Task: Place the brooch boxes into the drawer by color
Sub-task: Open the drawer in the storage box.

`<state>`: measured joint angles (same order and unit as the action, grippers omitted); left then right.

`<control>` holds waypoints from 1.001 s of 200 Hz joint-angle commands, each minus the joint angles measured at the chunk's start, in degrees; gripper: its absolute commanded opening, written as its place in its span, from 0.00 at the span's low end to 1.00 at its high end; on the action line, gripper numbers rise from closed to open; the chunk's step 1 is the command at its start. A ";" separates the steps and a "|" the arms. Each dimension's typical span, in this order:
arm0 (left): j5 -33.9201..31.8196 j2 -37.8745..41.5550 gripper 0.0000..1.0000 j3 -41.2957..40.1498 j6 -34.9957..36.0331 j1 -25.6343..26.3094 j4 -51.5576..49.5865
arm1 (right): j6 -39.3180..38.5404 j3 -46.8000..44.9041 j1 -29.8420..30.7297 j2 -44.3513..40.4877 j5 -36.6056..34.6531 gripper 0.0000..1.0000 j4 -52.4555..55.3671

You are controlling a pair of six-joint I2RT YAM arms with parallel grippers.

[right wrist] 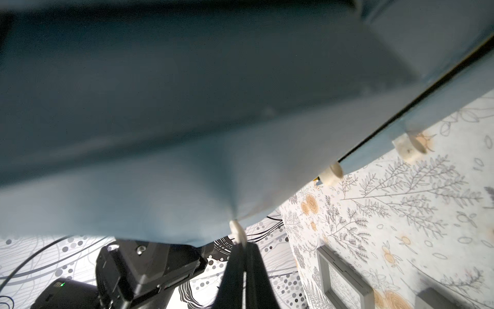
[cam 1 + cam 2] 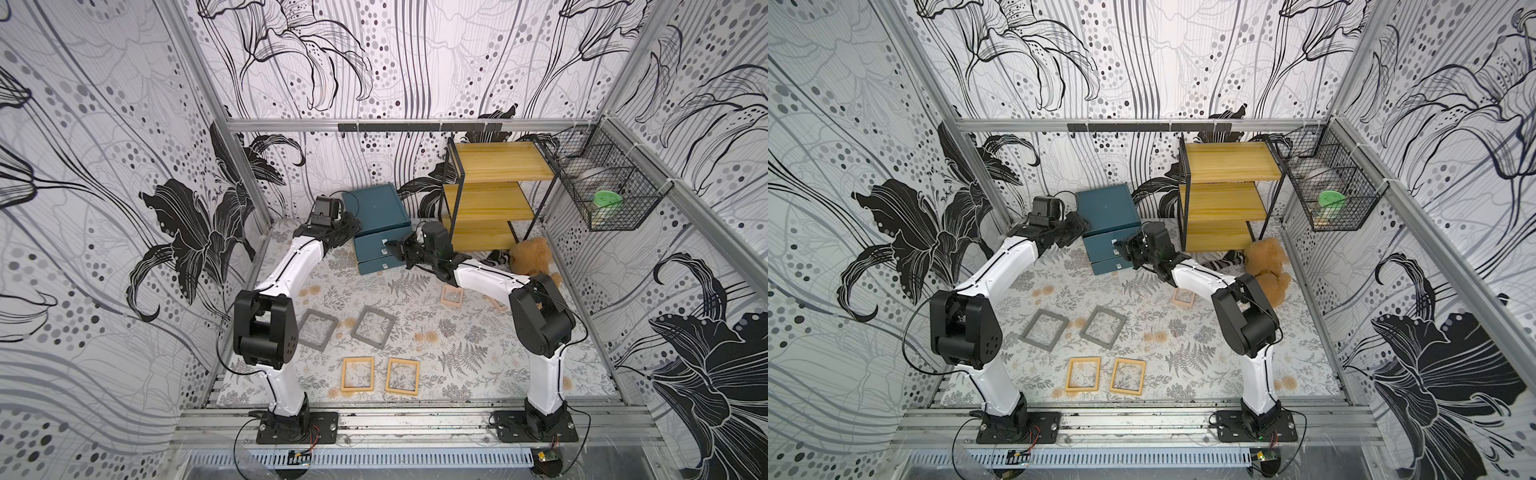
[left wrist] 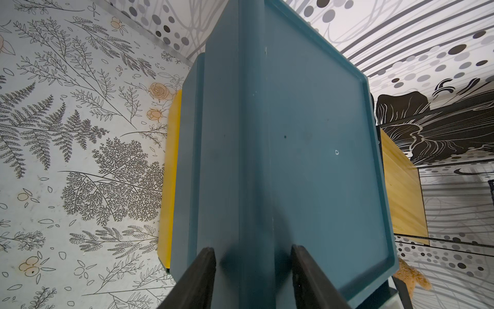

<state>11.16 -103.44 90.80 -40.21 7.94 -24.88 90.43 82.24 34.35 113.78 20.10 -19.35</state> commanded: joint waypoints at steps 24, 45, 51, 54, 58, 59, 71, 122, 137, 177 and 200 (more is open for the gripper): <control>-0.76 -1.12 0.50 0.34 -0.05 0.04 0.56 | 0.11 -4.97 1.34 -5.72 -0.49 0.00 3.77; -0.88 -1.08 0.50 0.49 -0.05 0.02 0.37 | 0.01 -7.18 1.51 -7.95 -0.59 0.00 4.57; -0.89 -1.03 0.50 0.51 -0.13 -0.03 0.30 | 0.04 -7.76 1.59 -8.51 -0.67 0.00 4.92; -0.88 -0.99 0.50 0.51 -0.12 0.03 0.32 | 0.05 -8.05 1.60 -8.87 -0.67 0.00 4.97; -0.87 -1.05 0.50 0.52 -0.10 -0.03 0.35 | 0.11 -8.49 1.68 -9.25 -0.67 0.00 5.03; -0.92 -1.06 0.50 0.52 -0.08 0.01 0.36 | 0.10 -8.54 1.68 -9.35 -0.67 0.00 5.07; -0.93 -1.04 0.50 0.51 -0.22 0.01 0.35 | 0.31 -9.72 1.89 -10.50 -0.67 0.00 5.36; -0.37 -1.11 0.48 0.76 -0.71 -0.03 0.37 | 1.65 -13.02 2.82 -15.52 -1.29 0.00 9.56; -0.26 -1.22 0.48 0.97 -0.82 -0.03 0.37 | 1.94 -13.54 3.17 -16.85 -1.29 0.00 11.32; -0.22 -1.27 0.48 1.04 -1.09 -0.05 0.36 | 2.73 -15.51 4.30 -20.26 -1.71 0.00 13.18; 0.04 -1.28 0.48 1.04 -1.27 -0.03 0.45 | 2.82 -16.29 4.41 -21.68 -2.21 0.00 14.80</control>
<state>11.18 -103.46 90.89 -41.25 7.92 -24.91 92.38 67.13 38.30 95.13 18.98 -7.05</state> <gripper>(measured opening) 0.483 0.058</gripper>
